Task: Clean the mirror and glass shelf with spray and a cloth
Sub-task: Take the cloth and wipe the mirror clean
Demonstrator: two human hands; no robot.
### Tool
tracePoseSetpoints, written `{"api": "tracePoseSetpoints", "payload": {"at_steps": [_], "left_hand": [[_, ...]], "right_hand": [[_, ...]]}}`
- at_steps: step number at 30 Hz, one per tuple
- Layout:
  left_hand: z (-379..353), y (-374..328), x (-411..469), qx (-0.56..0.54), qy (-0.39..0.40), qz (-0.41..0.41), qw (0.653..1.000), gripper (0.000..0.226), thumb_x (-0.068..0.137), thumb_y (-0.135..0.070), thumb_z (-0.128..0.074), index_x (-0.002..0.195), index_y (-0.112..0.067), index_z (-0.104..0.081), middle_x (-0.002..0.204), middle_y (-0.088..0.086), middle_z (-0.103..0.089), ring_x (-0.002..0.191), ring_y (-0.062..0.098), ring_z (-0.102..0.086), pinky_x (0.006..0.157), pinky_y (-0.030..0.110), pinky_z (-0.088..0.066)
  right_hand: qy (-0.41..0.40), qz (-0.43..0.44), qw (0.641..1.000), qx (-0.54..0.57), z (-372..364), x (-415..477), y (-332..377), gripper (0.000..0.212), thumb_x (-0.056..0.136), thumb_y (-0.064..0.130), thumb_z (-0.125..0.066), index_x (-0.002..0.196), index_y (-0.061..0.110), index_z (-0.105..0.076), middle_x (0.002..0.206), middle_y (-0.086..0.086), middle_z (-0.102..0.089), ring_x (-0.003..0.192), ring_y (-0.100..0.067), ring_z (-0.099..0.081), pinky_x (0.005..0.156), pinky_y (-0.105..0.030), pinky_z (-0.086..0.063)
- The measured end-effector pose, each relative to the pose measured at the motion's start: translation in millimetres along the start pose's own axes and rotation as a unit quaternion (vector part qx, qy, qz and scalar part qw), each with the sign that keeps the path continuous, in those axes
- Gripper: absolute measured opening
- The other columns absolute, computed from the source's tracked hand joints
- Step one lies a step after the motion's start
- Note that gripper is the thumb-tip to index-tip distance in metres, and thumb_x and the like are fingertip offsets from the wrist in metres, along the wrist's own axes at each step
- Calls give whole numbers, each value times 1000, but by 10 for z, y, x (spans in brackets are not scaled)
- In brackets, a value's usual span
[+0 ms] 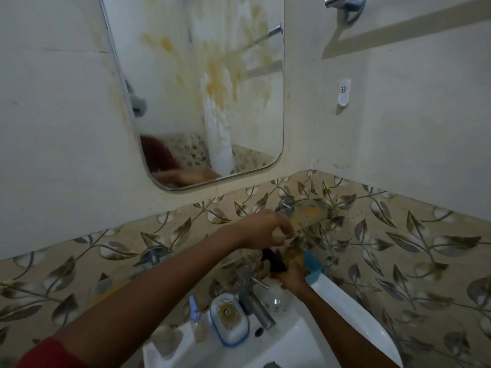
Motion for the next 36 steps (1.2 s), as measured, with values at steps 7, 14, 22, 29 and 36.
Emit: {"api": "tracePoseSetpoints", "payload": {"at_steps": [7,14,22,29,36], "left_hand": [[45,259,-18,4,-28,57,998,26,90,-16,-54,113,-17,-65,121,2,-63,113,19,-52,95,33,-42],[-12,384,35,-5,-18,67,998,25,89,-18,-54,111,-20,-66,119,0,-64,110,18,-52,97,37,-42],[-66,531,99,-16,-31,66,997,24,89,-20,-54,108,-25,-66,115,-5,-64,108,13,-52,93,34,-44],[-113,574,73,2,-35,57,998,23,89,-22,-54,109,-29,-65,117,-8,-62,111,9,-48,94,32,-43],[-103,593,40,4,-29,56,998,24,89,-20,-53,108,-28,-66,116,-8,-63,109,8,-49,94,34,-44]], "right_hand": [[-5,51,998,36,-174,160,187,17,87,-15,-49,83,-2,-60,77,-9,-56,66,-15,-47,55,-11,-41],[0,34,999,-4,-17,209,-137,28,86,-16,-44,98,2,-61,94,-11,-55,79,-22,-51,72,-22,-44],[-171,-21,979,-106,726,672,-250,26,91,10,-48,97,-8,-66,104,-28,-67,95,-39,-62,75,-36,-47],[-53,29,976,-211,633,1009,-302,34,97,14,-42,125,-1,-52,131,-23,-53,121,-36,-50,100,-41,-42],[-53,9,973,-224,503,999,-327,46,98,20,-38,139,0,-32,146,-22,-36,133,-33,-36,109,-40,-32]]}}
Point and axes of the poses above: each hand's wrist, its own x-axis towards the middle knuckle, its own z-axis out of the back of the hand, y = z × x, the point moved 3 cm from there along x, towards the middle knuckle
